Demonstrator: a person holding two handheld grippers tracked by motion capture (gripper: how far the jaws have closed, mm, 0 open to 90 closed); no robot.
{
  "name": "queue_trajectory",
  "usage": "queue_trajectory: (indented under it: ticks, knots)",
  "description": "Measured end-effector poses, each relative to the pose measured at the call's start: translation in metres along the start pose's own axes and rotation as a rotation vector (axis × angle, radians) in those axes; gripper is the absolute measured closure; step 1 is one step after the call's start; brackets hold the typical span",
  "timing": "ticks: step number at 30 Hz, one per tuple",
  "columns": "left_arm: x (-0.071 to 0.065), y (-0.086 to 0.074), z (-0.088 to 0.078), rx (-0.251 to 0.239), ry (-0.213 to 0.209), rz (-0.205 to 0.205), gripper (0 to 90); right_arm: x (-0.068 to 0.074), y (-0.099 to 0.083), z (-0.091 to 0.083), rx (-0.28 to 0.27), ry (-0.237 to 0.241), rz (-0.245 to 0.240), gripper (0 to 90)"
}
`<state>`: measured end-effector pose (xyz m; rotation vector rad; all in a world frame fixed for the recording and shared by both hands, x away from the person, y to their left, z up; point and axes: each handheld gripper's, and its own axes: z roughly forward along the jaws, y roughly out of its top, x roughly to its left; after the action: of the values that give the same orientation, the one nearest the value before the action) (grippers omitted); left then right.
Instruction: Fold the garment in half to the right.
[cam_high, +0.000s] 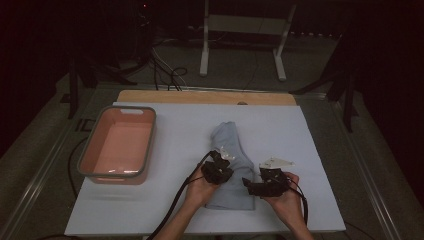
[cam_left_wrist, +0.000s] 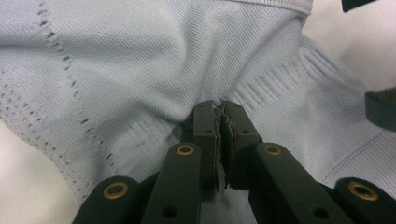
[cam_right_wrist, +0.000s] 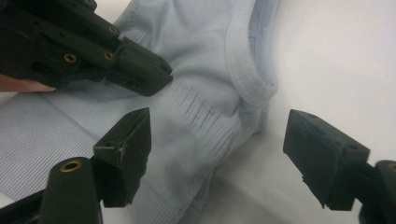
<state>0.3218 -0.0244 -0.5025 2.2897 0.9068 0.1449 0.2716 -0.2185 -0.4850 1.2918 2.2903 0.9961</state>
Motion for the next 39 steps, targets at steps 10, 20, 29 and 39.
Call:
queue_trajectory:
  ticks: [10, 20, 29, 39]
  knots:
    - [0.001, 0.0, 0.0, 0.0, -0.003, -0.007, 85.9, -0.001, -0.008, 0.01, 0.021, -0.002, 0.05, 25.0]
    - [0.001, -0.001, 0.0, -0.01, -0.009, -0.019, 85.9, 0.001, -0.011, 0.018, 0.055, -0.001, 0.059, 27.4]
    - [0.002, -0.002, 0.0, -0.012, -0.016, -0.027, 86.0, 0.0, -0.013, 0.023, 0.099, 0.015, 0.055, 34.5]
    - [0.002, -0.003, -0.001, -0.017, -0.017, -0.03, 86.1, 0.0, -0.014, 0.025, 0.143, 0.064, 0.069, 42.6]
